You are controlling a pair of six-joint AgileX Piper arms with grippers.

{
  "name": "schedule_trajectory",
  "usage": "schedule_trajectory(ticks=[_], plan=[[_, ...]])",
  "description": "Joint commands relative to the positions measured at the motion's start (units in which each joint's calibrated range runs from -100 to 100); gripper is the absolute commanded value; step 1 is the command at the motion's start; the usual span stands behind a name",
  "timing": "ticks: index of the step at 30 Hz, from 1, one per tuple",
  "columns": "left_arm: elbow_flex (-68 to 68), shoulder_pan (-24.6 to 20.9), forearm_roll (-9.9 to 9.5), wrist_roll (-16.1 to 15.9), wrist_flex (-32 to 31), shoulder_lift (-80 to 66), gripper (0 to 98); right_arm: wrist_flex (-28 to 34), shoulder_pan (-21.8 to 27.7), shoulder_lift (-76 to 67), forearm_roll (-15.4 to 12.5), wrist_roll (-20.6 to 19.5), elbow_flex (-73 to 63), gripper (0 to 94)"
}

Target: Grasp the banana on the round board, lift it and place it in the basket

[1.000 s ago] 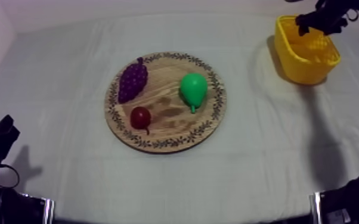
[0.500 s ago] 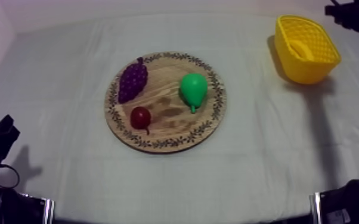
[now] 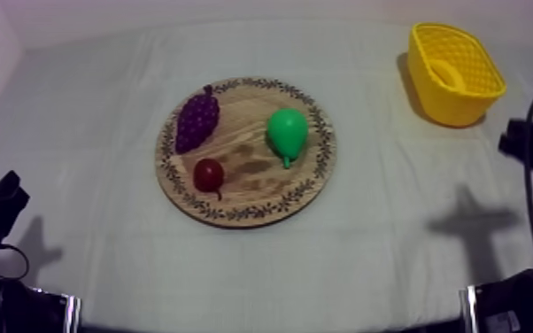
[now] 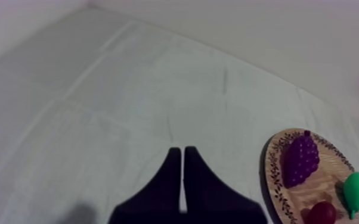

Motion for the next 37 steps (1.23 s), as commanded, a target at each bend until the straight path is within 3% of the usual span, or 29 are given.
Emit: schedule_trajectory(ticks=[1,9,12,37], plan=[[0.0,0.0,-0.03,0.0,0.0,0.0,0.1,-0.5,0.6,-11.2,-4.3,5.6,11.2,5.6],[0.0,0.0,-0.03,0.0,0.0,0.0,0.1,5.2,0.9,-20.6,-11.8,12.5,14.0,3.7],[0.0,0.0,-0.03,0.0,0.0,0.0,0.1,6.0,1.2,-23.1,-13.2,13.3,14.1,2.0],[0.0,0.0,-0.03,0.0,0.0,0.0,0.1,6.7,2.2,-27.2,-13.9,16.4,14.1,0.4]])
